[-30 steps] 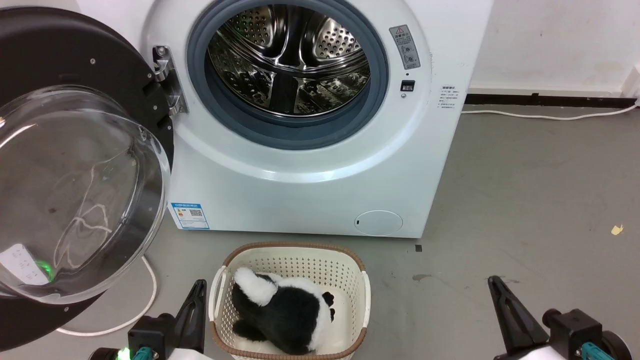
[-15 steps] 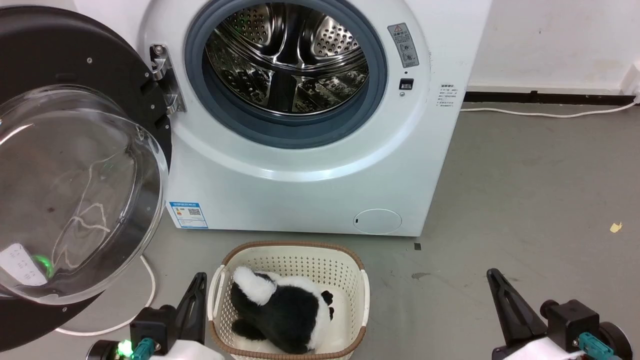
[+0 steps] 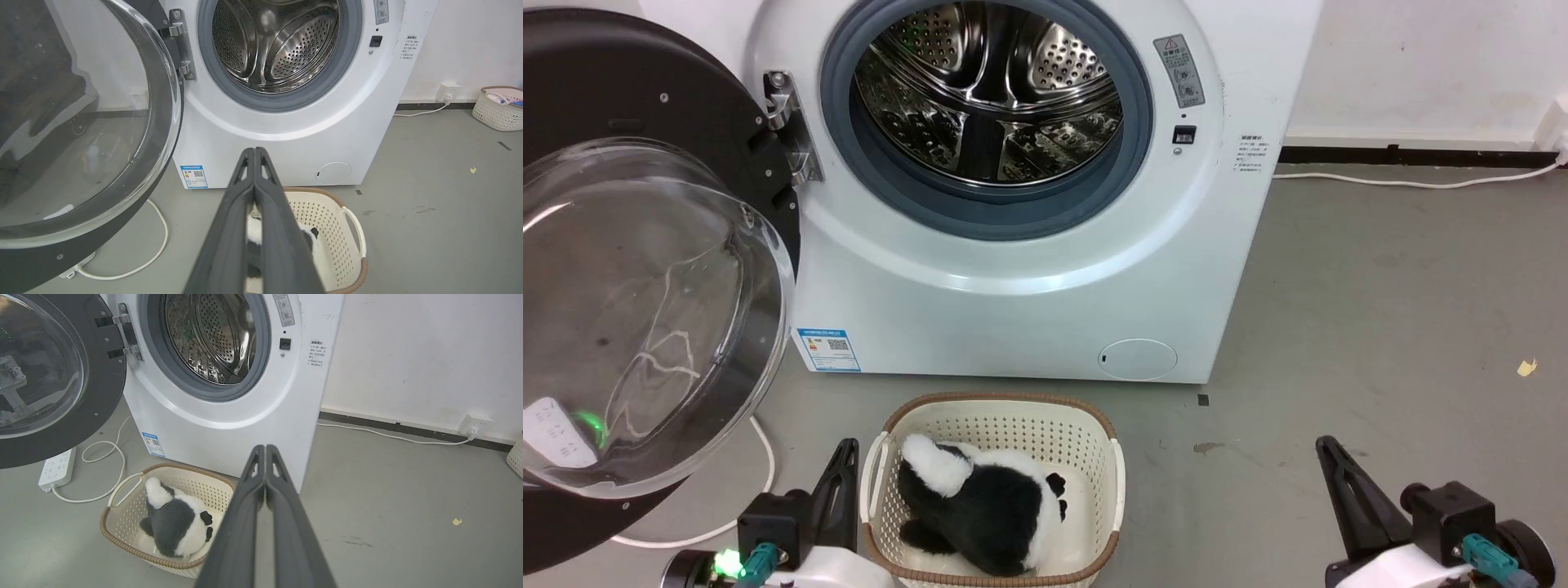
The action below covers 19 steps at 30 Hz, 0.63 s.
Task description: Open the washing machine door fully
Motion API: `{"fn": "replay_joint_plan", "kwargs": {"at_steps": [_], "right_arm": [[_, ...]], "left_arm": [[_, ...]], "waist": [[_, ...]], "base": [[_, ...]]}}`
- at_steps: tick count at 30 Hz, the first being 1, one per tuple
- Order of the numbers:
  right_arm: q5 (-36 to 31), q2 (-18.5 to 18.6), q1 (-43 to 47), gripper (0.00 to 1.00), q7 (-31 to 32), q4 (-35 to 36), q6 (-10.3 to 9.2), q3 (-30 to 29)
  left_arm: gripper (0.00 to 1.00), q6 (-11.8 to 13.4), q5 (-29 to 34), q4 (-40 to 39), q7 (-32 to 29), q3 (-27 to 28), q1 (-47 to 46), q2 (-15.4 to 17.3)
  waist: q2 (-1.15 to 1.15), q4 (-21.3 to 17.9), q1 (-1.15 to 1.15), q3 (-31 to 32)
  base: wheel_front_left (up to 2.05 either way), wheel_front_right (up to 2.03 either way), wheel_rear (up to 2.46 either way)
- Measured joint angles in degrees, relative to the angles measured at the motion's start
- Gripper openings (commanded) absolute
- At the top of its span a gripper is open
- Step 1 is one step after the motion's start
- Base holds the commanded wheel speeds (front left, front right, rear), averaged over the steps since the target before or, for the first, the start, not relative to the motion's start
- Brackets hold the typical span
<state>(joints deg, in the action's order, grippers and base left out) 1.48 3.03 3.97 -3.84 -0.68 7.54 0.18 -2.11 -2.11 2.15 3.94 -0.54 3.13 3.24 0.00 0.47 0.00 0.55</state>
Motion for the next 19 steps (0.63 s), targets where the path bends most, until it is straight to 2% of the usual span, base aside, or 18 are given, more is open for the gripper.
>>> {"fn": "replay_joint_plan", "kwargs": {"at_steps": [19], "right_arm": [[-0.6,0.0,-2.19,0.0,2.37,0.35,0.0,-0.02]], "left_arm": [[0.0,1.03,1.01,-1.13,-2.43,0.23,-1.48,-0.23]], "waist": [[0.0,-0.31,-0.01,-0.36]], "base": [[0.0,0.0,0.0]]}}
